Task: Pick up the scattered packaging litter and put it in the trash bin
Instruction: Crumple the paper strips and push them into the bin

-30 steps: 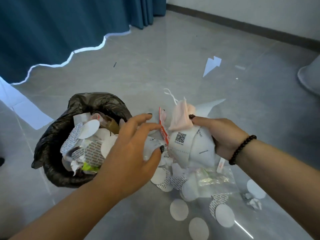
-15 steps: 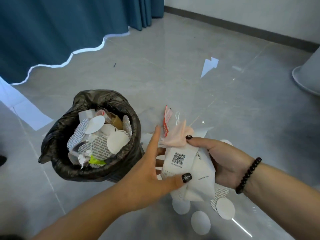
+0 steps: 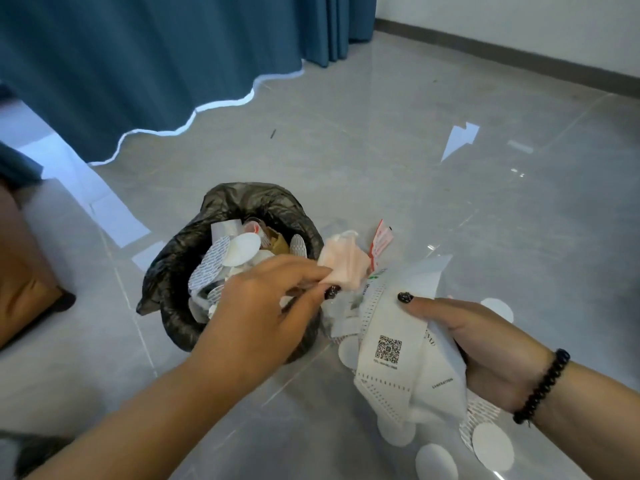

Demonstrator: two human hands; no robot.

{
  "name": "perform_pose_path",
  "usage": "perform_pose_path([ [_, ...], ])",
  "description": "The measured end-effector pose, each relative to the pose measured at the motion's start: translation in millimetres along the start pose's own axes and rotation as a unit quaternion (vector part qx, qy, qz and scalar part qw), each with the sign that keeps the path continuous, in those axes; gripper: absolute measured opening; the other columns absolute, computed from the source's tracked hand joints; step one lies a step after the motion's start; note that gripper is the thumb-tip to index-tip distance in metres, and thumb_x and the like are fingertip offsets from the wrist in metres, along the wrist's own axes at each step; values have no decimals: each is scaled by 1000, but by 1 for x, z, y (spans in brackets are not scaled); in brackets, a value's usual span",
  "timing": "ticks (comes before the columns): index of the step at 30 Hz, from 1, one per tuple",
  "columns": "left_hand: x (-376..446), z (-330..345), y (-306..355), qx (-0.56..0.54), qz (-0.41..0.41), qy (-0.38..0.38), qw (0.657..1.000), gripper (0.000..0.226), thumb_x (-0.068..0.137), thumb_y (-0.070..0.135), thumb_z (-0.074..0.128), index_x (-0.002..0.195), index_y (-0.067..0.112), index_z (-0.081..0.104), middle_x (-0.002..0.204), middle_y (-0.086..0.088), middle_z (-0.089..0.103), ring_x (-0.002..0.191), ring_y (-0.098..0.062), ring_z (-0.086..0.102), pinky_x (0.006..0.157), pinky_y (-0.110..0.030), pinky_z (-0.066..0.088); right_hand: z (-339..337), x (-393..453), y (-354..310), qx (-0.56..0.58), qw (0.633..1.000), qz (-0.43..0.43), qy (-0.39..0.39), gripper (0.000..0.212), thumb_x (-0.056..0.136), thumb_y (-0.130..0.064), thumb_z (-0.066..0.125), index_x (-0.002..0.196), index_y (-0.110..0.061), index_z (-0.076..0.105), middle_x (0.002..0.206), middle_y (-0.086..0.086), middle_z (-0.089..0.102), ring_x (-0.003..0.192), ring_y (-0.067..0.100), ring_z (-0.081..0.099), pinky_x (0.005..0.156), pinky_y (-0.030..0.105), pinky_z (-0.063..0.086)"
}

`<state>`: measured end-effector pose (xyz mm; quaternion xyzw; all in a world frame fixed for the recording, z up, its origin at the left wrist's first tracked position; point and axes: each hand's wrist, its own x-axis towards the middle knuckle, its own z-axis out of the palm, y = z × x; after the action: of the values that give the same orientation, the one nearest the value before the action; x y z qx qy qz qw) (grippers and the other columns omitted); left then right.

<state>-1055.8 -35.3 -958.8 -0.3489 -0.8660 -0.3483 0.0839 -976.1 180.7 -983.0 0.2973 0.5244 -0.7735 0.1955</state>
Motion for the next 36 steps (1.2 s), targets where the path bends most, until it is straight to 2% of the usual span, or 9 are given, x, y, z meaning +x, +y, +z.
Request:
perform_pose_path([
  [4,6,-35,-28,75,-55,76,993,21,77,20,74,97,15,75,104,6,66,90,0,62,87,-6,45,2,-2,-5,1,1000,5,5,38,78,-23,62,108,1,67,101,19,71,97,36,67,96,49,47],
  [9,0,-26,-58,174,-65,-29,982,26,67,1,82,92,7,77,106,-11,69,88,-24,69,82,-24,48,4,3,-1,2,1000,25,8,40,77,-23,63,111,-1,65,103,19,71,98,36,67,98,51,45],
  [13,-7,-3,-57,189,-32,-102,976,20,68,2,81,87,10,78,104,-8,70,91,-30,68,79,-39,55,5,6,-3,8,1000,26,4,40,77,-23,63,110,-1,66,103,19,71,98,35,67,97,49,46],
  [17,-10,6,-53,196,-26,-115,973,19,78,5,67,92,13,77,94,-4,74,87,-29,65,71,-47,58,1,4,-6,22,999,26,7,41,76,-24,63,110,-2,67,104,18,71,99,35,67,97,49,46],
  [22,-9,12,-38,111,-92,-26,989,30,87,17,61,116,22,68,134,-6,56,127,-25,47,105,-42,39,-9,-2,-10,63,997,23,30,37,76,-24,63,107,-4,68,102,16,72,91,31,70,80,40,53],
  [25,-9,18,-15,79,-20,12,997,45,88,25,57,132,19,53,147,-5,39,137,-22,35,110,-39,32,-16,-3,-10,86,996,27,28,40,78,-27,62,111,-4,67,106,17,70,97,32,68,88,43,51],
  [28,-14,29,8,7,83,-72,994,60,83,19,61,139,11,41,150,-6,34,141,-17,30,113,-33,31,-17,-3,-8,118,992,41,26,41,82,-28,58,116,-5,65,109,17,69,103,34,66,92,45,48],
  [31,-19,42,20,1,156,-137,978,76,74,4,66,142,15,34,153,-7,28,143,-21,26,112,-40,33,-14,-4,-8,171,983,63,-13,38,88,-27,52,119,-8,64,113,17,68,100,33,66,91,45,48],
  [36,-29,60,17,36,210,-125,969,69,81,1,54,142,27,35,151,-6,29,142,-27,27,109,-47,33,-8,-10,-9,194,977,80,-36,38,87,-27,52,116,-7,66,113,17,68,90,31,66,88,41,50],
])
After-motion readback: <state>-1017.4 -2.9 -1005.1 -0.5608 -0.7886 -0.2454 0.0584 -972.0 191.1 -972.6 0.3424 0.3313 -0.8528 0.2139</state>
